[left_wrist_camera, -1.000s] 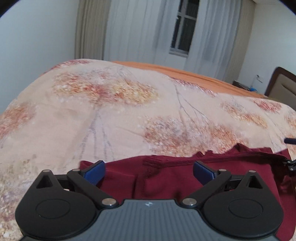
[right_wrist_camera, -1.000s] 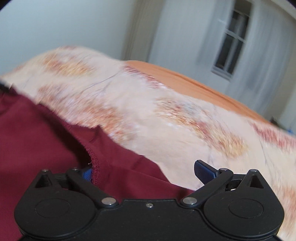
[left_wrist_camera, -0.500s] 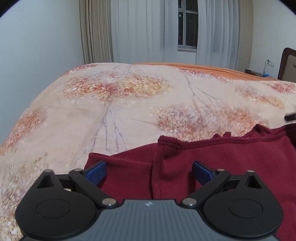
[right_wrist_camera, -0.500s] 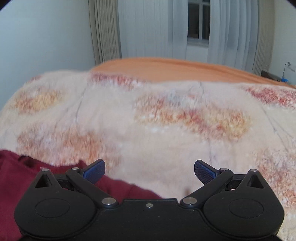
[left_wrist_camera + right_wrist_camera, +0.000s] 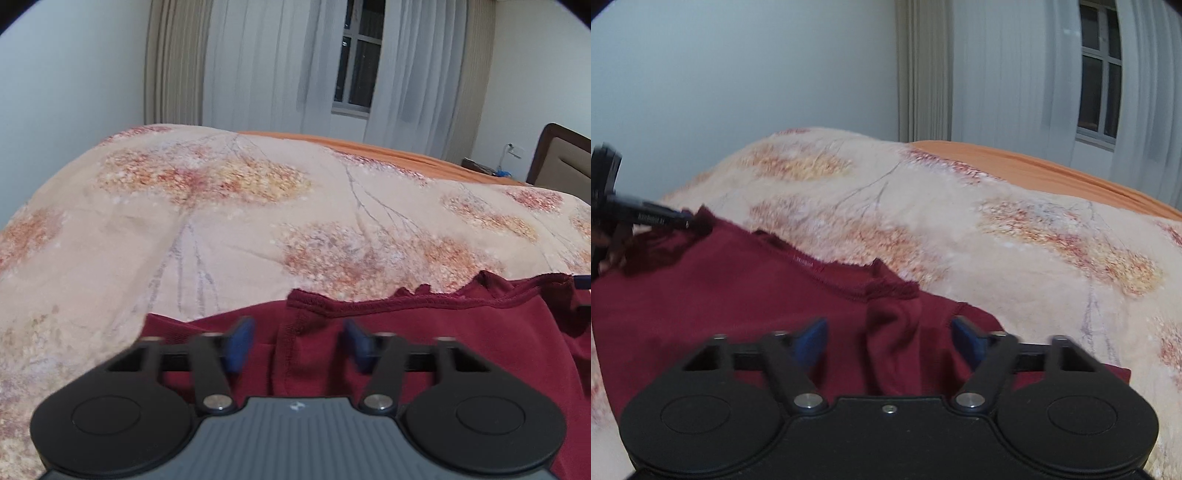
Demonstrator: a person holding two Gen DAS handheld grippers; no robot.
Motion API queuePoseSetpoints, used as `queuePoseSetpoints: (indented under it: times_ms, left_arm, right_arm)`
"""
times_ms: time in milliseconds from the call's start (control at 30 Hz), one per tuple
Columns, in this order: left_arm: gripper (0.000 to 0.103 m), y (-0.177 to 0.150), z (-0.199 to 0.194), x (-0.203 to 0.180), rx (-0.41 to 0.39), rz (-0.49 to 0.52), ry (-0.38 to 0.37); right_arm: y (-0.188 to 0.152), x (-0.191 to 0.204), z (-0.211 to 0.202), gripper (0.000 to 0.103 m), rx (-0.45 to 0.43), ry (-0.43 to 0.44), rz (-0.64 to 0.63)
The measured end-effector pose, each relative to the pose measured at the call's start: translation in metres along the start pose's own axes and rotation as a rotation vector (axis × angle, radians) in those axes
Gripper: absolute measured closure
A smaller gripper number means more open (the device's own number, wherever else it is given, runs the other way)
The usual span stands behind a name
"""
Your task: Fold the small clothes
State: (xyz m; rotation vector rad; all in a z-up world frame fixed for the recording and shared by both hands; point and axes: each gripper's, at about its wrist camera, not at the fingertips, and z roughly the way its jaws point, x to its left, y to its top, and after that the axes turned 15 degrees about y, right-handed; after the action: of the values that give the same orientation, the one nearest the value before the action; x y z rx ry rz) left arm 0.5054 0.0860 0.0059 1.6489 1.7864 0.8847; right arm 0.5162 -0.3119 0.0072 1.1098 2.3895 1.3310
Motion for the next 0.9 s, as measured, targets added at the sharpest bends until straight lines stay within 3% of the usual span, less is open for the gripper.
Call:
queuePoseSetpoints:
  times_ms: [33, 67, 267, 433, 533, 600, 633, 667, 700, 733, 767, 800, 867, 900]
  left_arm:
    - [0.086, 0.001, 0.001, -0.002, 0.012, 0.003, -0.015]
    - [0.095, 0.001, 0.002, -0.004, 0.014, 0.007, -0.015]
    - [0.098, 0.009, -0.005, -0.006, -0.060, -0.039, 0.050]
    - [0.098, 0.009, 0.016, -0.005, -0.027, -0.094, 0.114]
    - [0.098, 0.003, 0.030, -0.003, 0.007, -0.112, 0.115]
    - [0.096, 0.001, 0.032, -0.002, 0.013, -0.118, 0.103]
    - [0.093, 0.002, 0.030, -0.001, 0.015, -0.118, 0.098]
    - [0.085, 0.002, 0.027, 0.000, 0.015, -0.120, 0.093]
    - [0.060, 0.003, 0.024, 0.001, 0.017, -0.121, 0.093]
    - [0.046, 0.003, 0.019, 0.002, 0.012, -0.125, 0.096]
    - [0.026, 0.004, 0.011, 0.003, -0.014, -0.134, 0.102]
    - [0.016, 0.003, 0.002, 0.005, -0.049, -0.146, 0.108]
    - [0.005, 0.002, -0.015, 0.008, -0.090, -0.164, 0.122]
    - [0.000, 0.001, -0.023, 0.010, -0.097, -0.171, 0.134]
  right_arm:
    - [0.000, 0.001, 0.004, 0.081, 0.008, -0.009, -0.009]
    - [0.001, 0.001, 0.006, 0.096, 0.009, -0.028, -0.011]
    - [0.008, -0.016, 0.009, 0.098, -0.062, -0.182, 0.028]
    - [0.001, -0.032, 0.027, 0.097, -0.032, -0.269, 0.043]
    - [-0.006, -0.032, 0.040, 0.095, -0.006, -0.294, 0.033]
    - [-0.008, -0.029, 0.040, 0.090, -0.011, -0.301, 0.027]
    - [-0.007, -0.026, 0.038, 0.081, -0.019, -0.305, 0.024]
    - [-0.007, -0.024, 0.035, 0.059, -0.026, -0.312, 0.019]
    - [-0.005, -0.020, 0.030, 0.043, -0.033, -0.330, 0.009]
    - [-0.005, -0.016, 0.026, 0.021, -0.046, -0.348, -0.009]
    - [-0.004, -0.010, 0.020, 0.012, -0.066, -0.359, -0.032]
    - [-0.004, -0.005, 0.014, 0.010, -0.086, -0.370, -0.052]
    - [-0.004, 0.006, 0.005, 0.001, -0.103, -0.401, -0.082]
    - [-0.006, 0.013, 0.001, 0.001, -0.107, -0.417, -0.098]
